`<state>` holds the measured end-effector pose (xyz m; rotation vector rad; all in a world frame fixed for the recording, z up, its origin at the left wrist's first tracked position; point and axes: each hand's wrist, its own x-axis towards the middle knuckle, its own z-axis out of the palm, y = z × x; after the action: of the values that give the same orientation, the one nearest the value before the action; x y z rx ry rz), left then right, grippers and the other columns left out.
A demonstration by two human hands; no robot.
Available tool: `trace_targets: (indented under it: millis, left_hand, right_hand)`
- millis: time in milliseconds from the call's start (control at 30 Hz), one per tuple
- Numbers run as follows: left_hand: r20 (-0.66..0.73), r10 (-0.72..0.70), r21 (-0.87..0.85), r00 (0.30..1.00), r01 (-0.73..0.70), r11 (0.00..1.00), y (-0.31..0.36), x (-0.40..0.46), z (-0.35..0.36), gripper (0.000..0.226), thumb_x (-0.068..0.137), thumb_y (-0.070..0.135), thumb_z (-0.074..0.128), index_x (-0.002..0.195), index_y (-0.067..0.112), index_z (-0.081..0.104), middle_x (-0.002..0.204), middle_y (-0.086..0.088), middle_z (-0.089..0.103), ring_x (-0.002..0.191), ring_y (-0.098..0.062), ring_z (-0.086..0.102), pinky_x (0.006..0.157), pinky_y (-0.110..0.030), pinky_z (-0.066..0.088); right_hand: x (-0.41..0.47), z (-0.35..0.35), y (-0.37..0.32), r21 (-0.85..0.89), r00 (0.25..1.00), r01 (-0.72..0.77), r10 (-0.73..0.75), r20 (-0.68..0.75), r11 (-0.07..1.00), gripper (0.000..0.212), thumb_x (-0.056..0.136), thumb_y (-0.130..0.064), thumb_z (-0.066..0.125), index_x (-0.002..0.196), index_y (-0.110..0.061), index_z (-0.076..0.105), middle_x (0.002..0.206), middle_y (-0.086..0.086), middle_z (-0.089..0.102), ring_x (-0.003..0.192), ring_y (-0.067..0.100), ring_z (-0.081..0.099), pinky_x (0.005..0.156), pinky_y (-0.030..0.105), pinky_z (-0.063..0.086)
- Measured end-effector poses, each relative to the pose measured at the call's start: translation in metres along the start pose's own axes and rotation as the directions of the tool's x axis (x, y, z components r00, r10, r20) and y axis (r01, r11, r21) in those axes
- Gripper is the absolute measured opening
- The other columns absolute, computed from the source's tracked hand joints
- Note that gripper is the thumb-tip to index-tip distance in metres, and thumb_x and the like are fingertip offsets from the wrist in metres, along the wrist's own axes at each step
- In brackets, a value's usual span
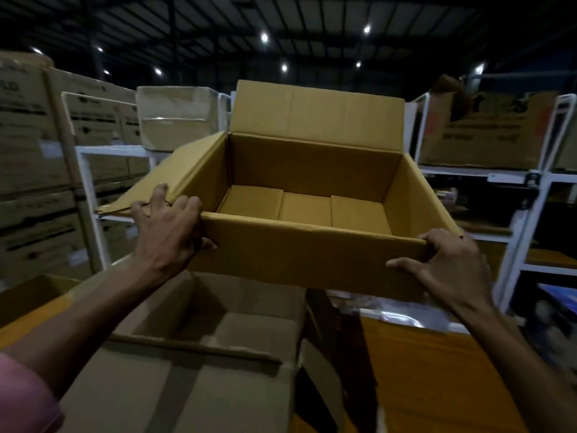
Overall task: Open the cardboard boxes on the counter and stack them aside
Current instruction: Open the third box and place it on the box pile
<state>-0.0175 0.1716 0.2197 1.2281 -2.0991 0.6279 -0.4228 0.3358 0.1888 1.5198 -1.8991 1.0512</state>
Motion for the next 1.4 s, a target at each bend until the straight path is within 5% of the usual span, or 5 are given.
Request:
trace_targets:
  millis: [433, 600, 1133, 1267, 1400]
  left_hand:
    - [0.072, -0.077, 0.075, 0.994, 0.072, 0.995, -0.225, -0.013, 0.053, 0.062, 0.063, 0.05, 0.089, 0.095, 0.013, 0.051, 0.102, -0.017, 0.065, 0.129, -0.053, 0.041, 0.086, -0.065, 0.036]
    - [0.161, -0.083, 0.09, 0.983, 0.069, 0.994, -0.235, -0.027, 0.09, 0.063, 0.065, 0.053, 0.086, 0.1, 0.016, 0.05, 0.107, -0.013, 0.065, 0.133, -0.051, 0.039, 0.09, -0.069, 0.035]
    - [0.554, -0.086, -0.035, 0.828, 0.126, 0.991, -0.223, -0.07, 0.174, 0.06, 0.082, 0.064, 0.066, 0.116, 0.022, 0.041, 0.135, -0.004, 0.051, 0.149, -0.038, 0.017, 0.11, -0.068, 0.022]
    - [0.587, -0.051, -0.001, 0.808, 0.064, 0.998, -0.21, -0.075, 0.184, 0.058, 0.084, 0.06, 0.066, 0.118, 0.022, 0.04, 0.137, -0.005, 0.047, 0.149, -0.04, 0.013, 0.11, -0.07, 0.019]
    - [0.622, -0.028, -0.015, 0.783, 0.047, 0.999, -0.204, -0.072, 0.193, 0.048, 0.088, 0.054, 0.064, 0.109, 0.023, 0.034, 0.136, -0.008, 0.045, 0.149, -0.043, 0.009, 0.112, -0.075, 0.014]
  right_hand:
    - [0.025, 0.143, -0.185, 0.023, 0.989, -0.034, 0.031, 0.145, 0.999, 0.065, 0.061, -0.072, 0.073, 0.1, -0.02, 0.064, 0.099, 0.0, 0.066, 0.122, 0.038, 0.05, 0.086, 0.06, 0.052]
    - [0.015, 0.163, -0.195, -0.037, 0.969, -0.069, 0.076, 0.234, 0.997, 0.061, 0.063, -0.06, 0.081, 0.098, -0.012, 0.065, 0.108, 0.011, 0.069, 0.136, 0.042, 0.039, 0.108, 0.065, 0.035]
    - [-0.005, 0.203, -0.196, -0.326, 0.772, 0.067, 0.158, 0.615, 0.943, 0.041, 0.078, -0.068, 0.066, 0.096, -0.031, 0.063, 0.129, -0.003, 0.062, 0.145, 0.023, 0.031, 0.116, 0.065, 0.002]
    - [-0.006, 0.228, -0.212, -0.203, 0.716, 0.107, 0.067, 0.695, 0.973, 0.031, 0.09, -0.064, 0.054, 0.087, -0.034, 0.054, 0.089, -0.013, 0.062, 0.102, 0.011, 0.058, 0.116, 0.062, 0.019]
    - [-0.012, 0.257, -0.231, -0.028, 0.592, 0.098, -0.036, 0.805, 0.995, 0.03, 0.093, -0.057, 0.057, 0.106, -0.031, 0.055, 0.103, -0.009, 0.062, 0.099, 0.012, 0.057, 0.099, 0.042, 0.046]
